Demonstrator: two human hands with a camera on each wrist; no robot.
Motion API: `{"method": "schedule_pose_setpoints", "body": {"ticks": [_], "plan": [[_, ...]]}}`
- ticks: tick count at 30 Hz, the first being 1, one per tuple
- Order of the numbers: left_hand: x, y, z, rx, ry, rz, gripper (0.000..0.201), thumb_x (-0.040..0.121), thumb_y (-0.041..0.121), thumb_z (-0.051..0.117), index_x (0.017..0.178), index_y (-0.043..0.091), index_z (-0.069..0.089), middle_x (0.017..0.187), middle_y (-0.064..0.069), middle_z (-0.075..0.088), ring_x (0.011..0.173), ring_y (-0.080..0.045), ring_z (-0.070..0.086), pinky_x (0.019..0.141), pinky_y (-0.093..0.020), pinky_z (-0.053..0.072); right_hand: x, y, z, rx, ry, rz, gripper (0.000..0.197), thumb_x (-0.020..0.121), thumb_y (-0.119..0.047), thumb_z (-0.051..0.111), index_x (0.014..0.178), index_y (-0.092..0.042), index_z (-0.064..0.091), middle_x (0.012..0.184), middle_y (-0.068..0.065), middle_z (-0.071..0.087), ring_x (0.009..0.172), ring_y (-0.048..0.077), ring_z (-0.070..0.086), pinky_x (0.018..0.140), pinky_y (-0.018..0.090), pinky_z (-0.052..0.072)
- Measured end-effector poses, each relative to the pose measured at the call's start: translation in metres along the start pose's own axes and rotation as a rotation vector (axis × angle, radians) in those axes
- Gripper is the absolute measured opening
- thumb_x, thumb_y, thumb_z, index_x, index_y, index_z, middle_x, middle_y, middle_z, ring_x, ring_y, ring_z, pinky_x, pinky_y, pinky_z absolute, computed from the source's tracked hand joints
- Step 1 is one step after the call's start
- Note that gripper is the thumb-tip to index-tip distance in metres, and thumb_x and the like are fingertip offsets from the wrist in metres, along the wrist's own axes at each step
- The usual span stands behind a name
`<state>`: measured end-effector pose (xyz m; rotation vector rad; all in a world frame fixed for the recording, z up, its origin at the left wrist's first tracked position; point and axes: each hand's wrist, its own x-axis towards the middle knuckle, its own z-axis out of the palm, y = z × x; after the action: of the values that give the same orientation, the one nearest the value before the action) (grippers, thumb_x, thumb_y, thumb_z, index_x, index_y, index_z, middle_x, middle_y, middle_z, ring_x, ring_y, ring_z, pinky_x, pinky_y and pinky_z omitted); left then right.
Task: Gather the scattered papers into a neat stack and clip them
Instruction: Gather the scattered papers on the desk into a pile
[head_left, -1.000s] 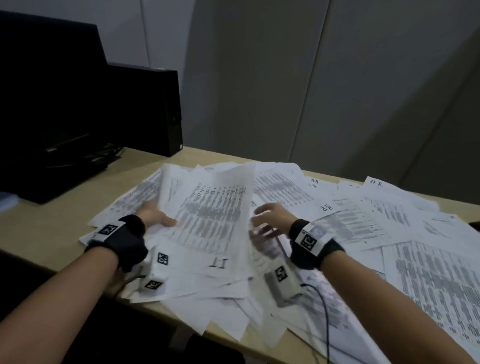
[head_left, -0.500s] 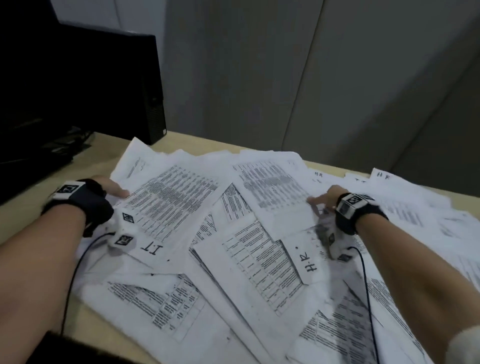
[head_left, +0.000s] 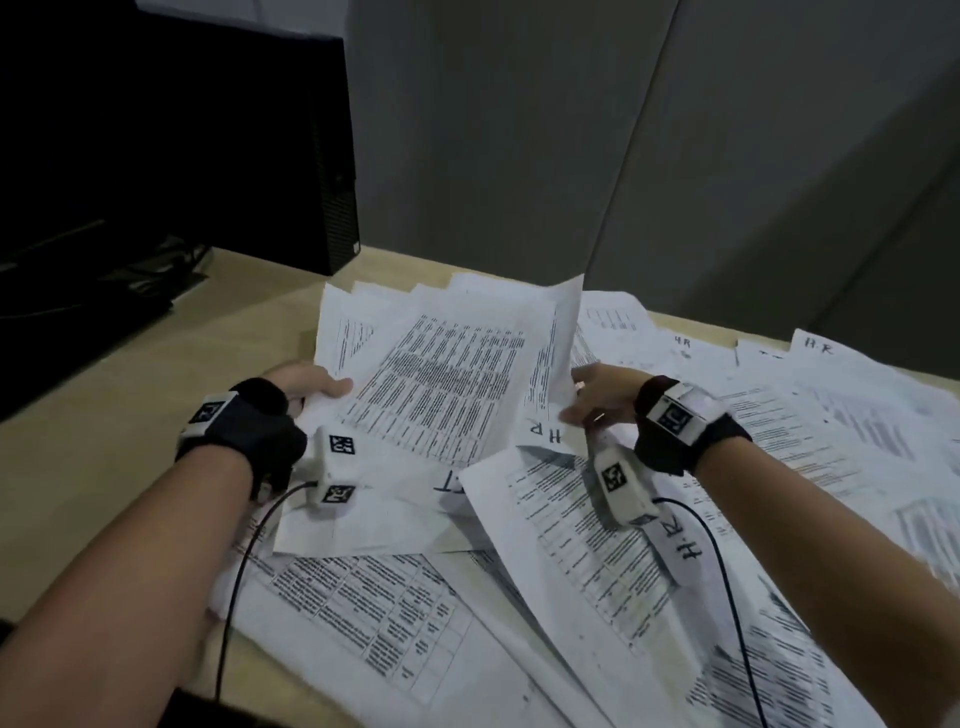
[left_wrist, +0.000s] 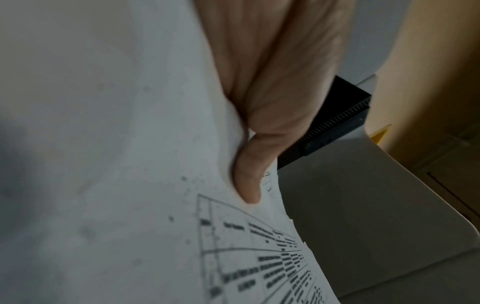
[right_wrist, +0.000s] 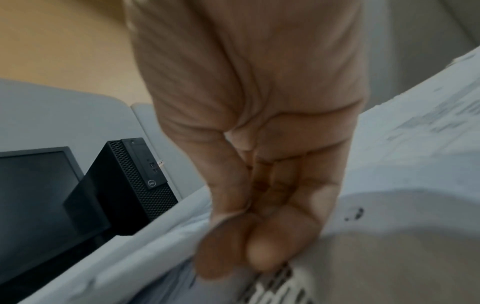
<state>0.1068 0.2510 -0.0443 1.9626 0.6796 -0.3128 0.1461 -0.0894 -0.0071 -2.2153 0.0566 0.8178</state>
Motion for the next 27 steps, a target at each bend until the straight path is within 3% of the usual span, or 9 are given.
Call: {"method": "schedule_pose_setpoints", "body": {"ticks": [6, 9, 12, 13, 18, 21, 24, 26, 27], "plan": [[-0.003, 0.006, 0.005, -0.385, -0.255, -0.15, 0.038, 0.096, 0.007, 0.045, 0.131, -0.005, 0.047, 0.125, -0.014, 0.059, 0.106, -0.029, 0.061, 0.11, -0.043, 0.033, 0.026, -0.01, -0.002, 0.123, 0.051, -0.093, 0.03, 0.084, 0.008, 0.059, 0.107, -0.01, 0.053, 0.082, 0.009, 0.063, 0.066, 0.02, 0.061, 0.052, 0.027, 0.057], [-0.003, 0.012, 0.009, -0.474, -0.254, -0.177, 0.041, 0.098, 0.005, 0.039, 0.138, 0.0, 0.041, 0.131, -0.016, 0.054, 0.121, -0.031, 0.05, 0.111, -0.043, 0.03, 0.04, -0.023, -0.008, 0.098, 0.128, -0.134, 0.022, 0.081, 0.008, 0.061, 0.095, -0.007, 0.053, 0.072, 0.009, 0.059, 0.059, 0.019, 0.06, 0.053, 0.027, 0.056], [-0.003, 0.016, 0.009, -0.512, -0.216, -0.261, 0.041, 0.096, 0.008, 0.044, 0.136, -0.002, 0.043, 0.105, -0.018, 0.066, 0.097, -0.03, 0.058, 0.102, -0.043, 0.037, 0.039, -0.031, 0.0, 0.064, -0.061, -0.073, 0.029, 0.079, 0.014, 0.061, 0.101, -0.004, 0.056, 0.081, 0.015, 0.064, 0.045, 0.016, 0.06, 0.043, 0.025, 0.054], [-0.005, 0.015, 0.007, -0.525, -0.182, -0.279, 0.041, 0.094, 0.009, 0.048, 0.134, -0.002, 0.045, 0.112, -0.02, 0.064, 0.098, -0.029, 0.058, 0.103, -0.043, 0.037, 0.037, -0.032, 0.005, 0.047, -0.118, -0.048, 0.035, 0.078, 0.014, 0.061, 0.109, -0.002, 0.056, 0.088, 0.018, 0.066, 0.046, 0.017, 0.06, 0.042, 0.025, 0.053], [-0.016, 0.026, 0.014, -0.392, -0.074, -0.297, 0.082, 0.071, 0.042, 0.077, 0.137, 0.004, 0.045, 0.153, -0.007, 0.029, 0.143, -0.019, 0.024, 0.118, -0.039, 0.016, 0.025, -0.033, 0.016, 0.001, -0.295, 0.057, 0.034, 0.082, 0.015, 0.053, 0.114, 0.005, 0.05, 0.07, 0.014, 0.064, 0.037, 0.016, 0.059, 0.038, 0.029, 0.053], [-0.018, 0.041, 0.021, -0.254, -0.088, -0.245, 0.066, 0.076, 0.041, 0.073, 0.13, 0.008, 0.054, 0.153, -0.003, 0.029, 0.145, -0.017, 0.014, 0.119, -0.038, 0.009, 0.02, -0.035, 0.023, 0.001, -0.313, 0.055, 0.032, 0.083, 0.019, 0.042, 0.105, -0.001, 0.052, 0.056, 0.009, 0.063, 0.035, 0.015, 0.055, 0.033, 0.021, 0.045], [-0.006, 0.037, 0.019, -0.196, -0.206, -0.292, 0.091, 0.028, 0.024, 0.098, 0.112, 0.004, 0.066, 0.123, -0.015, 0.063, 0.115, -0.026, 0.059, 0.101, -0.042, 0.045, 0.023, -0.034, 0.034, 0.009, -0.251, -0.021, 0.035, 0.083, 0.016, 0.042, 0.115, 0.003, 0.049, 0.087, 0.019, 0.064, 0.054, 0.023, 0.061, 0.051, 0.034, 0.058], [-0.004, 0.032, 0.021, -0.15, -0.278, -0.28, 0.07, 0.051, 0.012, 0.088, 0.114, 0.001, 0.061, 0.099, -0.018, 0.071, 0.086, -0.028, 0.069, 0.077, -0.043, 0.057, 0.022, -0.03, 0.036, 0.015, -0.204, -0.063, 0.041, 0.083, 0.015, 0.046, 0.122, 0.004, 0.045, 0.103, 0.027, 0.063, 0.058, 0.025, 0.064, 0.069, 0.043, 0.059], [-0.005, 0.031, 0.021, -0.155, -0.25, -0.246, 0.054, 0.067, 0.01, 0.078, 0.118, 0.002, 0.059, 0.104, -0.017, 0.069, 0.088, -0.029, 0.067, 0.079, -0.043, 0.055, 0.017, -0.027, 0.033, 0.044, -0.19, -0.091, 0.038, 0.083, 0.015, 0.048, 0.119, 0.004, 0.045, 0.101, 0.028, 0.063, 0.055, 0.023, 0.064, 0.066, 0.041, 0.059]]}}
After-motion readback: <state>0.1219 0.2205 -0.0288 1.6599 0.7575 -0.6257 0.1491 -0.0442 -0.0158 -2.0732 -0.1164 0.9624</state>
